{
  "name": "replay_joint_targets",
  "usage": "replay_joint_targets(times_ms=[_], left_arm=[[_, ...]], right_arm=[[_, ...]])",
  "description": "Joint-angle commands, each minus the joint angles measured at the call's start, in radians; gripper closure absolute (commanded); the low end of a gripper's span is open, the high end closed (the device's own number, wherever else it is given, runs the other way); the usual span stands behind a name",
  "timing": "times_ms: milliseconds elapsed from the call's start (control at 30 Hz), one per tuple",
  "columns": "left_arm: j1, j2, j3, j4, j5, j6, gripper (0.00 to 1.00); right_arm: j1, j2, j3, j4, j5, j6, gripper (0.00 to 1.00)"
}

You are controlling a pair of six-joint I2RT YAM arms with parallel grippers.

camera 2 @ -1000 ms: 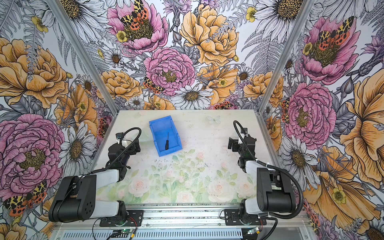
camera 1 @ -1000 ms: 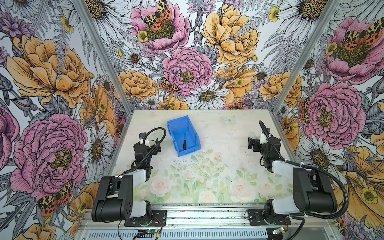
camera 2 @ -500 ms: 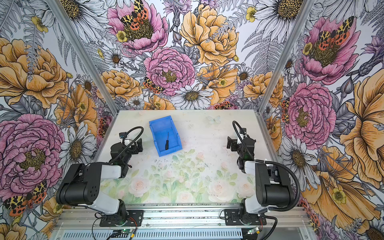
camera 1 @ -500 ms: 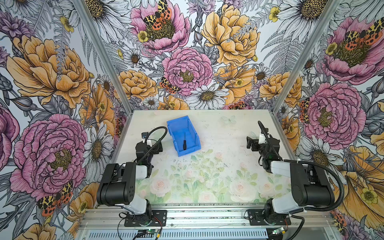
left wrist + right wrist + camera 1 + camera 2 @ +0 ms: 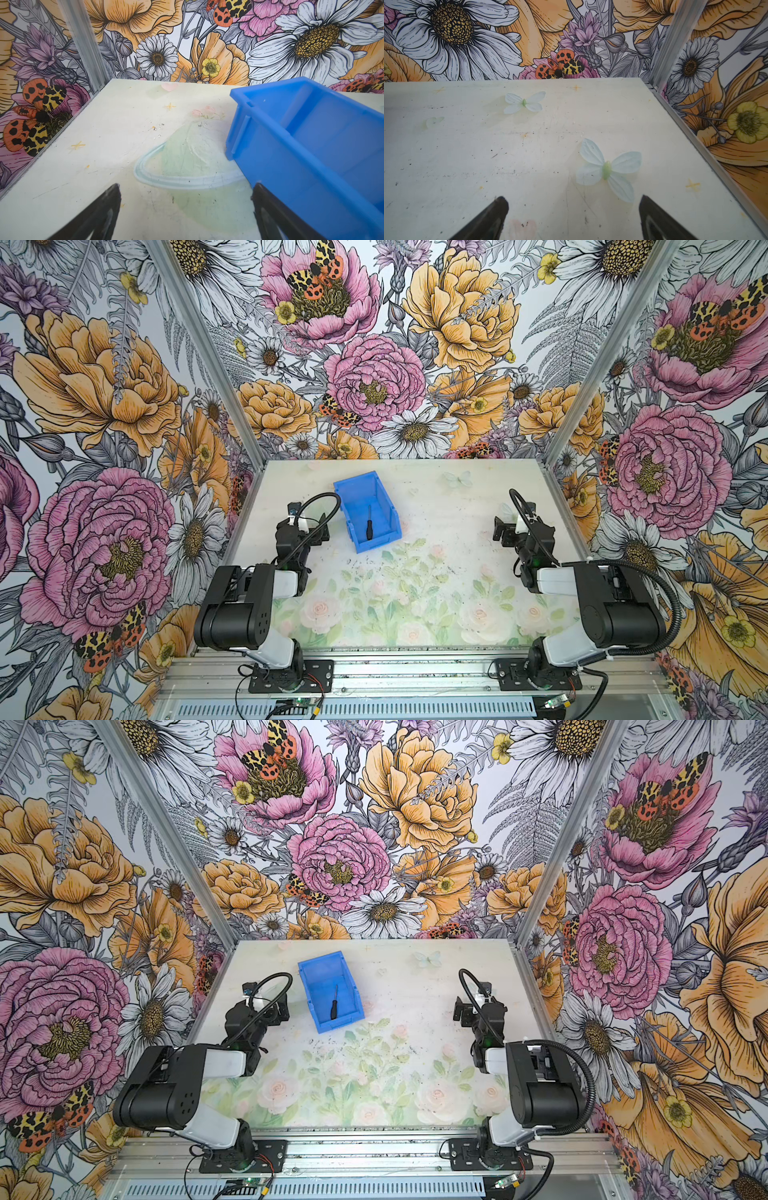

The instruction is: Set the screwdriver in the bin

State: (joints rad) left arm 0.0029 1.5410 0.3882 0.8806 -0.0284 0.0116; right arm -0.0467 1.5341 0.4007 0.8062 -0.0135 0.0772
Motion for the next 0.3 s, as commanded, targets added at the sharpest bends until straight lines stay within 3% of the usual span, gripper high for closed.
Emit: replay_joint_targets(times_ms=[0, 267], left_arm=[[-0.018, 0.004, -0.014, 0.054, -0.059, 0.030, 0.01], [0.006, 0.005, -0.006, 0.039, -0.005, 0.015, 0.01]], right_arm=[[0.002, 0.001, -0.003, 0.045, 0.014, 0.001, 0.01], [0.002, 0.000, -0.004, 0.046, 0.011, 0.002, 0.01]])
